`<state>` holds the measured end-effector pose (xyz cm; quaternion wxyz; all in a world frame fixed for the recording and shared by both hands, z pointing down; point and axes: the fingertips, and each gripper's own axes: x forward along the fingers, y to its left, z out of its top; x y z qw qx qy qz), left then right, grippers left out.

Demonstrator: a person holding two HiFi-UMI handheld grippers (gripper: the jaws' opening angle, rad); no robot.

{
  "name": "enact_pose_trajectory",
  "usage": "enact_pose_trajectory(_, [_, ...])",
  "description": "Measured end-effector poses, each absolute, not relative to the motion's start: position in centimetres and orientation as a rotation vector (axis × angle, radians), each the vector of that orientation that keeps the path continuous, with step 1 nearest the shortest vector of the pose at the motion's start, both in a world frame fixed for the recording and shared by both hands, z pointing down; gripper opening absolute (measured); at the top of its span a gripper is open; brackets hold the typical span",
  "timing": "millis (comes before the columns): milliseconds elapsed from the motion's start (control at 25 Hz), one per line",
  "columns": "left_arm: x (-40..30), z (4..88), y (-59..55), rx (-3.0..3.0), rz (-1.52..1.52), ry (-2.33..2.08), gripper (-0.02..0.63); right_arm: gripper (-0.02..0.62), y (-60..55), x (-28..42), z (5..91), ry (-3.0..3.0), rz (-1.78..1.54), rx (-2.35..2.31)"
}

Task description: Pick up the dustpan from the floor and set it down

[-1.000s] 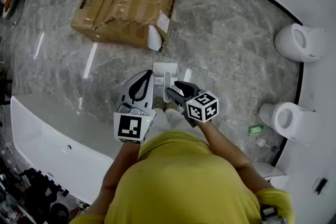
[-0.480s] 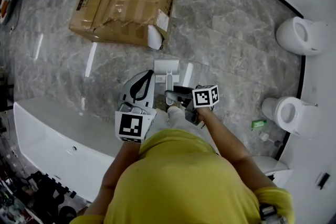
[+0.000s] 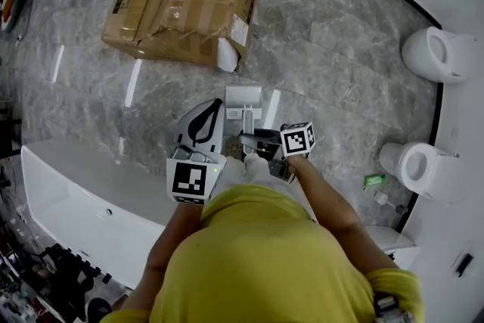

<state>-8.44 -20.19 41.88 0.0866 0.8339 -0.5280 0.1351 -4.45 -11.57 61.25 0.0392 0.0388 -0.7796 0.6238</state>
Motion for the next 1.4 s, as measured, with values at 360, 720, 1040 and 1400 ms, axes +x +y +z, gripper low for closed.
enact_pose_trajectory(360, [-8.9, 41.8, -19.5, 2.501, 0.394, -1.570, -0.002, 0.130, -13.2, -4.2, 57.5, -2.490, 1.866, 0.138])
enact_pose_trajectory(720, [-8.0, 41.3, -18.1, 2.544, 0.373, -1.534, -0.002, 0.147, -13.4, -3.8, 49.0, -2.593, 1.853, 0.069])
enact_pose_trajectory(1040, [-7.0, 40.8, -17.1, 2.578, 0.363, -1.509, -0.002, 0.156, -11.2, -3.3, 44.8, -2.615, 1.675, 0.030])
enact_pose_trajectory(1400, [-6.8, 40.2, -16.8, 2.595, 0.352, -1.508, -0.002, 0.161, -11.4, -2.8, 42.3, -2.689, 1.624, 0.050])
